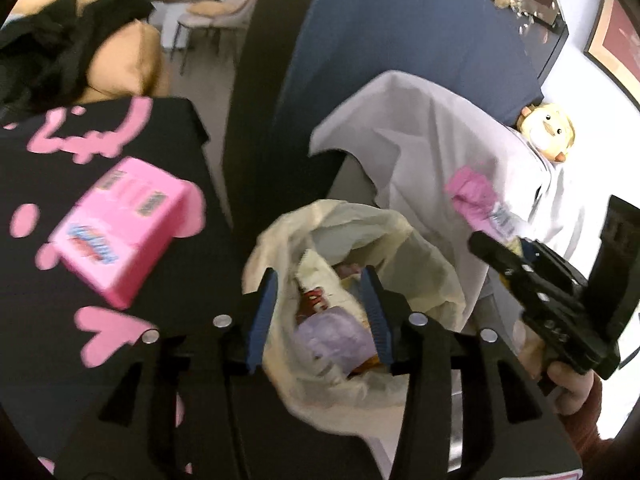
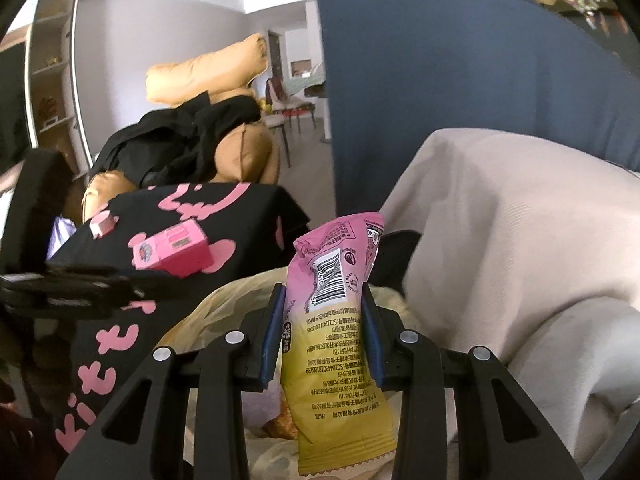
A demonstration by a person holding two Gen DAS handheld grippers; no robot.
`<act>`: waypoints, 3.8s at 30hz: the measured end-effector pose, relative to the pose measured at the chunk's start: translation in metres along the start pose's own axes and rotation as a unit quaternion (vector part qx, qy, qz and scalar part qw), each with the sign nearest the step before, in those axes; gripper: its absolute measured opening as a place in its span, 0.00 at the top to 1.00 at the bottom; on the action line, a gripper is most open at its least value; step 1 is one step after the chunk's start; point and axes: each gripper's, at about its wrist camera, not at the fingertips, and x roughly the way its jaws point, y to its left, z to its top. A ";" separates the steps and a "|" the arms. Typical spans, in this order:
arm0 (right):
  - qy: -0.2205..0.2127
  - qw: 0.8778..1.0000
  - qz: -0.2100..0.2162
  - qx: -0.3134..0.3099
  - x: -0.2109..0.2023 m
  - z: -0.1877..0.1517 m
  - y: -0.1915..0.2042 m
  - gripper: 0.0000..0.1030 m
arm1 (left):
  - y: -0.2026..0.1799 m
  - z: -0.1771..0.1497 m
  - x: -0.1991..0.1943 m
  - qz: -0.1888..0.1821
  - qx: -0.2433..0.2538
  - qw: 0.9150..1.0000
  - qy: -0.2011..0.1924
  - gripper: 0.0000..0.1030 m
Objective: Collect trash
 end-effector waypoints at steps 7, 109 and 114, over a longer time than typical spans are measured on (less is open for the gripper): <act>0.022 1.000 0.016 -0.012 0.018 -0.007 0.023 0.67 | 0.022 -0.029 -0.033 0.064 -0.008 0.998 -0.007 0.53; -0.060 0.998 0.027 0.010 -0.209 -0.067 0.163 0.37 | -0.048 -0.153 -0.273 0.237 0.034 0.952 -0.192 0.10; -0.059 0.998 0.027 0.011 -0.209 -0.067 0.163 0.37 | -0.048 -0.153 -0.274 0.237 0.034 0.952 -0.192 0.10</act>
